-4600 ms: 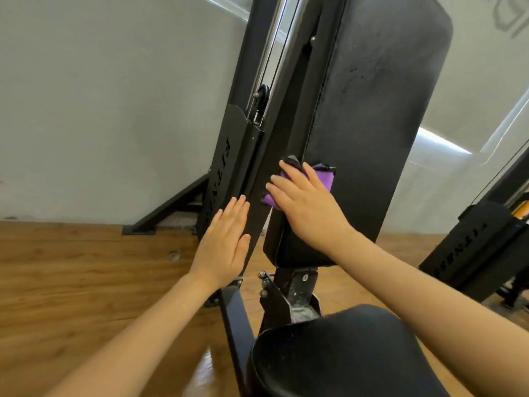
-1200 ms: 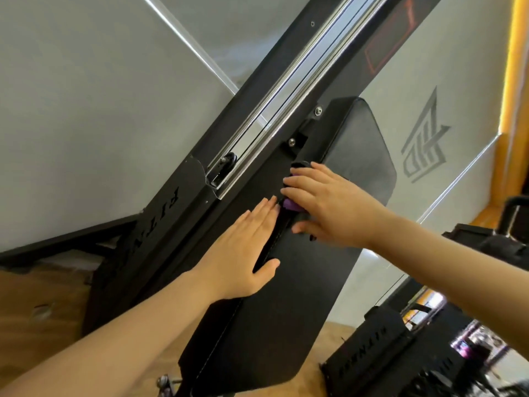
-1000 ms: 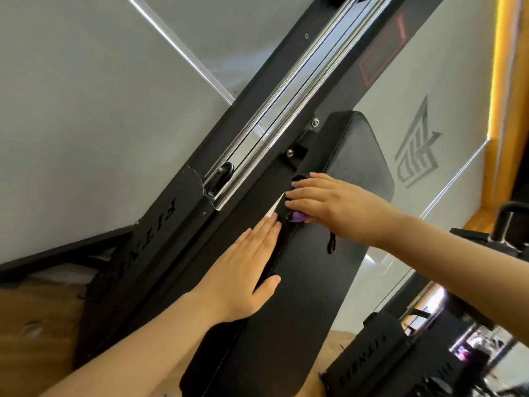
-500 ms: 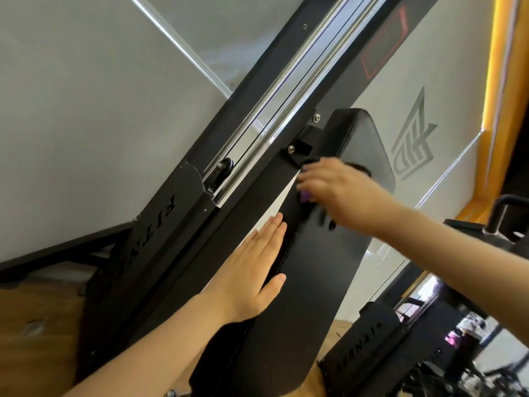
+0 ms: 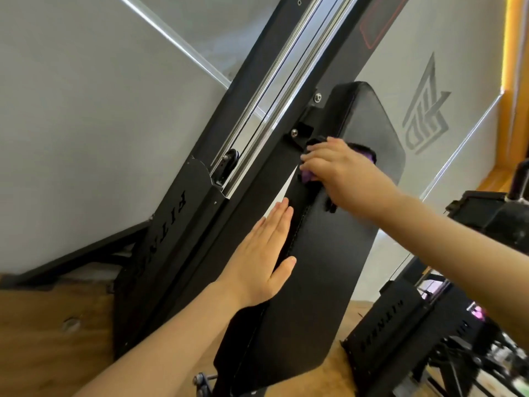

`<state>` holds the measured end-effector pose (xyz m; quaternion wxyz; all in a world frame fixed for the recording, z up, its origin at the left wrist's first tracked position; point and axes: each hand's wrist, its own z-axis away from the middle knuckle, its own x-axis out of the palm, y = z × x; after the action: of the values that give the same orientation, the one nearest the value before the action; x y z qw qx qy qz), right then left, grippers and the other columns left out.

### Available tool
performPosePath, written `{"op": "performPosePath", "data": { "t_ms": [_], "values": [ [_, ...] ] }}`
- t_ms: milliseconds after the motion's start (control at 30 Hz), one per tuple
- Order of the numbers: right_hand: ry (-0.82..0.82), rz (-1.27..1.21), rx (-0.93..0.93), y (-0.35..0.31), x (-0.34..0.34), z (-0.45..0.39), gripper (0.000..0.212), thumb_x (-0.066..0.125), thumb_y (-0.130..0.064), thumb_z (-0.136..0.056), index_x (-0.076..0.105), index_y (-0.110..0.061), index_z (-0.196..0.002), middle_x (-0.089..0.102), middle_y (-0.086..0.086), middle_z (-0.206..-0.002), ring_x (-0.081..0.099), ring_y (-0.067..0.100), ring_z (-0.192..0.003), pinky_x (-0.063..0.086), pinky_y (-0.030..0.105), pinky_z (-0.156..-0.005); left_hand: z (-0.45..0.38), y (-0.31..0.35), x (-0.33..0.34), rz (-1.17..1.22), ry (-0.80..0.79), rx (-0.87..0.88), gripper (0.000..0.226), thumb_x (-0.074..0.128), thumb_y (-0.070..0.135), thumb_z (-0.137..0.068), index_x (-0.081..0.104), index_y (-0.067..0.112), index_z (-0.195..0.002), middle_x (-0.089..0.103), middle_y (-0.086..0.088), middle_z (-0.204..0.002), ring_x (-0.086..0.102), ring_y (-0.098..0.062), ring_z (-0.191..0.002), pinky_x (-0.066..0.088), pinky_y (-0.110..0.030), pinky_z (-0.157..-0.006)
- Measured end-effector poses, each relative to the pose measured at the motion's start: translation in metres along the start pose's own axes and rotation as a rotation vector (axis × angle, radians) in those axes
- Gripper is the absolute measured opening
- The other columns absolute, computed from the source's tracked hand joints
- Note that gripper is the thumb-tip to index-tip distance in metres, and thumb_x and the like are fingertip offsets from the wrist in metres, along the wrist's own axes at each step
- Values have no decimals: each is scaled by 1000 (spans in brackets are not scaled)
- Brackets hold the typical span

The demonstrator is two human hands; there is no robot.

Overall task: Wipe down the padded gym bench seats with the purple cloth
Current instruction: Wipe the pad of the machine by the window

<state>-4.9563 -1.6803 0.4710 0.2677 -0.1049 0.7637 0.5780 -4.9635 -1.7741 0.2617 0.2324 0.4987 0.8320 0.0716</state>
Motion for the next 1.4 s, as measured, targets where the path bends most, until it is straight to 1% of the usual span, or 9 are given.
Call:
{"op": "performPosePath", "data": {
  "t_ms": [167, 233, 400, 500, 767, 867, 1033, 1233, 1400],
  "values": [
    [-78, -29, -96, -6, 0, 12, 40, 69, 12, -68, 67, -2, -105, 66, 17, -111, 58, 37, -112, 26, 49, -102, 2, 2, 1, 22, 15, -9, 68, 26, 46, -91, -14, 26, -143, -17, 10, -155, -16, 1, -143, -6, -16, -116],
    [61, -13, 51, 22, -14, 0, 23, 58, -3, -84, 66, 1, -106, 65, 19, -112, 57, 39, -112, 35, 51, -103, 3, 2, 3, 44, 30, -9, 67, 26, 44, -92, -14, 28, -143, -17, 13, -155, -14, 1, -144, -5, -17, -117],
    [242, -112, 341, 33, 1, -7, 39, 41, -27, -93, 63, -2, -114, 56, 16, -128, 39, 38, -130, 33, 55, -106, 3, 3, 2, 18, 18, -20, 67, 27, 42, -92, -11, 26, -144, -15, 13, -155, -13, 1, -144, -4, -17, -117],
    [354, -219, 410, -2, 25, 8, 39, 42, -25, -93, 60, -3, -120, 52, 14, -134, 33, 30, -134, 28, 42, -110, 3, 5, -1, -31, -11, -31, 68, 27, 42, -92, -11, 22, -145, -17, 12, -155, -14, 1, -144, -4, -17, -117],
    [349, -168, 249, -15, 42, 45, 58, 68, 12, -73, 54, -5, -128, 50, 14, -137, 39, 29, -131, 32, 45, -107, -5, 22, -20, -201, -102, -76, 69, 29, 36, -93, -17, 25, -143, -23, 13, -153, -23, 5, -140, -6, -21, -118],
    [568, -228, 484, 18, 25, 31, 37, 58, -3, -89, 56, -3, -125, 53, 15, -133, 43, 32, -129, 37, 41, -106, -31, 32, -27, -232, -4, -101, 66, 32, 29, -97, -14, 23, -143, -19, 10, -153, -18, -1, -143, -4, -24, -119],
    [576, -506, 682, 7, 38, 18, 49, 52, -9, -93, 38, -7, -141, 32, 9, -150, 25, 20, -140, 15, 23, -113, -81, 53, -23, -421, 57, -136, 71, 39, 21, -100, -11, 12, -150, -14, -2, -159, -14, -11, -145, -5, -29, -118],
    [733, -418, 591, -15, 83, 42, 42, 48, -10, -90, 51, -5, -131, 48, 13, -139, 41, 25, -131, 30, 32, -107, -81, 43, -11, -496, 136, -119, 65, 21, 33, -91, -12, 16, -144, -12, 2, -155, -12, -9, -143, 0, -36, -119],
    [688, -415, 467, -2, 88, 46, 46, 40, -5, -84, 54, -4, -128, 51, 14, -136, 43, 28, -128, 29, 33, -107, -78, 44, -11, -567, 104, -186, 70, 22, 34, -89, -14, 19, -147, -7, 0, -156, -10, -8, -144, 2, -37, -116]
  ]
}}
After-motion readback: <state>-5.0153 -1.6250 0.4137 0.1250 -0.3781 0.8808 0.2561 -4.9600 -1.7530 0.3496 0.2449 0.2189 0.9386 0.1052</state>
